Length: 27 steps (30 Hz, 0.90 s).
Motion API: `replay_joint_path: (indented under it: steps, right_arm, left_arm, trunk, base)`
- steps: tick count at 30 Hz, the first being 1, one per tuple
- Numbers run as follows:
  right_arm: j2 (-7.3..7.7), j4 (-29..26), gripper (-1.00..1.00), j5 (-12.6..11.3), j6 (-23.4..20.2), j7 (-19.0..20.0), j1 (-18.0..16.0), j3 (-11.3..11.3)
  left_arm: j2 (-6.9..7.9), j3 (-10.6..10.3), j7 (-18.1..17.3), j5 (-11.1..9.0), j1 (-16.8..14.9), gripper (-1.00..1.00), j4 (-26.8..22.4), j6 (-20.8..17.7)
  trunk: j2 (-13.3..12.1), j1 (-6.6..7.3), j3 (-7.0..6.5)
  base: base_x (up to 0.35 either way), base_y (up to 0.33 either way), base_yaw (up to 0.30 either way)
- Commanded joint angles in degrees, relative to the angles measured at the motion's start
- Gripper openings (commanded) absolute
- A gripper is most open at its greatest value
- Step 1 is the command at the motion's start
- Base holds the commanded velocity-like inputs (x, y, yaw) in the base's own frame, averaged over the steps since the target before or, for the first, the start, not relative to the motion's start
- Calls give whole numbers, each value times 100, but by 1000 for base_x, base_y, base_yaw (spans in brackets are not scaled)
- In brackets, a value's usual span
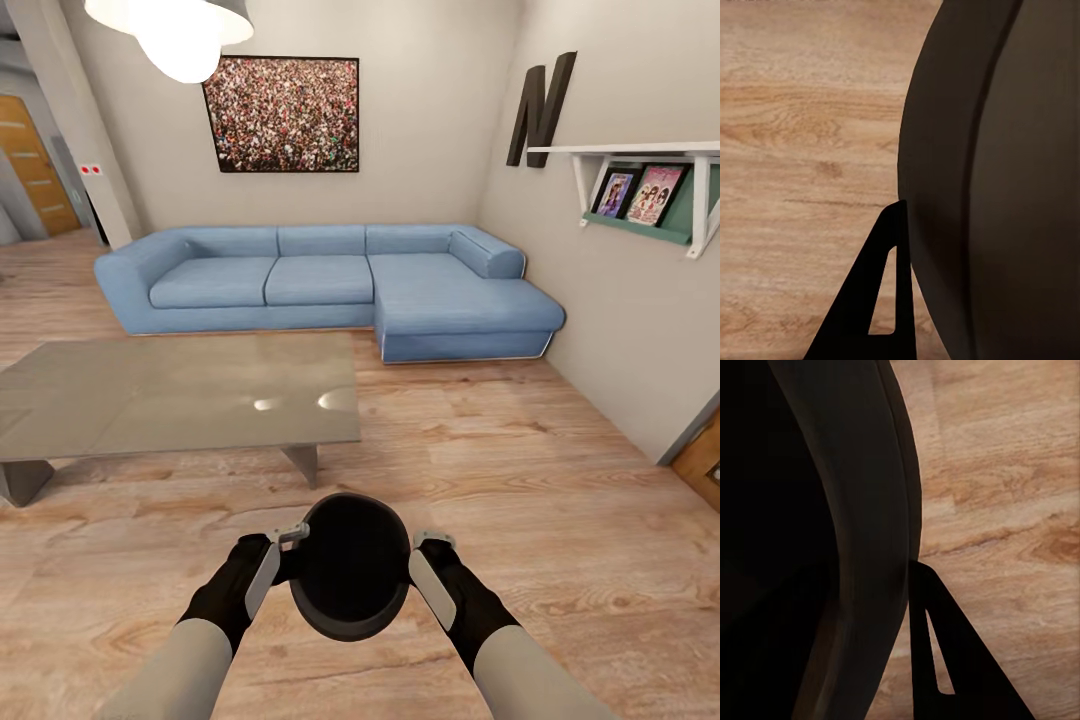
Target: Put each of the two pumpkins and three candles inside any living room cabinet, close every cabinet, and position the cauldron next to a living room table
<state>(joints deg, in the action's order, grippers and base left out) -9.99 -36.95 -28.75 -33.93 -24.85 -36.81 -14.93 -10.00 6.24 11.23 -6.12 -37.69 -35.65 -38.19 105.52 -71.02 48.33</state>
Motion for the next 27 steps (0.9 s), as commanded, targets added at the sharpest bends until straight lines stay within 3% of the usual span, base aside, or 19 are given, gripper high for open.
replay_joint_path:
  steps: [1, 14, 27]
  right_arm:
    - [-1, -7, -100, -39, 32, -3, -2, -54]
    - [-1, -5, -100, -35, 27, -3, -2, -54]
    - [-1, -5, -100, -43, 26, -3, -2, -54]
  left_arm:
    - [0, 35, 2, -30, -5, -100, 5, -3]
    - [0, 43, 2, -30, -5, -100, 5, 1]
    - [0, 44, 2, -30, -6, -100, 5, 13]
  trunk:
    - [0, 0, -1]
    - [0, 0, -1]
    - [0, 0, -1]
  base:
    - [0, 0, 1]
    - [13, 1, 0]
    - [269, 20, 0]
